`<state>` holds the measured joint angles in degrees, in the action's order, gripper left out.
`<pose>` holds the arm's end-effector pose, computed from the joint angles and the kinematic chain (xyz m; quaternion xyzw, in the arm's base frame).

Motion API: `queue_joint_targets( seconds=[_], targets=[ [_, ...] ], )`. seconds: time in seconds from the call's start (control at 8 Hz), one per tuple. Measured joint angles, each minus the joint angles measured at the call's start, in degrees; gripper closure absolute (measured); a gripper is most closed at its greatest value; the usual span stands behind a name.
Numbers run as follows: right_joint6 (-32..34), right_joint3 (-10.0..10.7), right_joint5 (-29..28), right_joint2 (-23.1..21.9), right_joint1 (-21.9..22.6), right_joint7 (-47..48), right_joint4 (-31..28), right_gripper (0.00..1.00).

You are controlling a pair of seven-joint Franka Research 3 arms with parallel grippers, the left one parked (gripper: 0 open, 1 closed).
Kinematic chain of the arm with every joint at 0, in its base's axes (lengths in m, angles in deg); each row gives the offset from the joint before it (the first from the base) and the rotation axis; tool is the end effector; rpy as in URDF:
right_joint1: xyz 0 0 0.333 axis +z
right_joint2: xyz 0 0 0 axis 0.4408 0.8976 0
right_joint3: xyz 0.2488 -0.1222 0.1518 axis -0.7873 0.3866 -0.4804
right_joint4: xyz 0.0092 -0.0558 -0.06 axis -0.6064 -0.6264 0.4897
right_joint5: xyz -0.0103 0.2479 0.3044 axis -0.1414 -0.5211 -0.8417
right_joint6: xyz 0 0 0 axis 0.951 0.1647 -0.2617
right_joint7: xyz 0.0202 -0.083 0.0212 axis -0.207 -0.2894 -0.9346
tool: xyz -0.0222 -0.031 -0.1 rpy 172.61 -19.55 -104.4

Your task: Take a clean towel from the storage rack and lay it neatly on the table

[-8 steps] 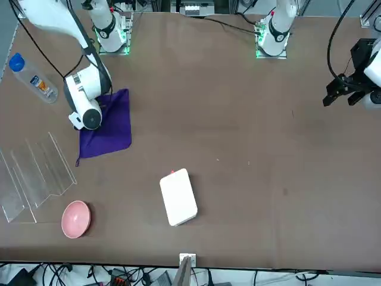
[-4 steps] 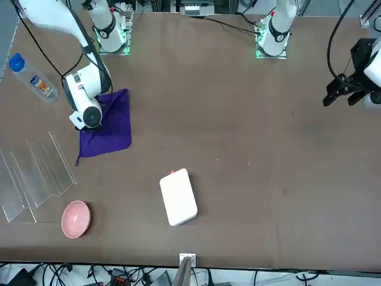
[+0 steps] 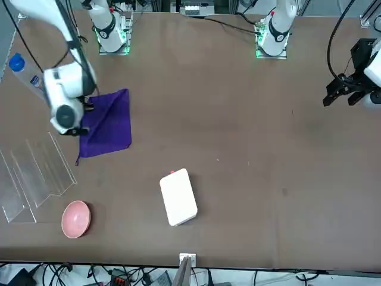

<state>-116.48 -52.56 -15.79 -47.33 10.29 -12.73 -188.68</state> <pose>0.5294 -0.0074 0.3024 0.9630 -0.0182 -0.2194 0.1557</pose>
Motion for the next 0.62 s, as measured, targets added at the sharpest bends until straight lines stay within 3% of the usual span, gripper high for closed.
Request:
queue_joint_targets(
  seconds=[0.38, 0.62],
  targets=[
    [5.38, -0.06, -11.24, -1.30, -0.73, -0.43, 13.44, 0.00],
    [11.25, -0.04, -15.88, -1.72, -2.68, -3.55, 22.42, 0.00]
  ],
)
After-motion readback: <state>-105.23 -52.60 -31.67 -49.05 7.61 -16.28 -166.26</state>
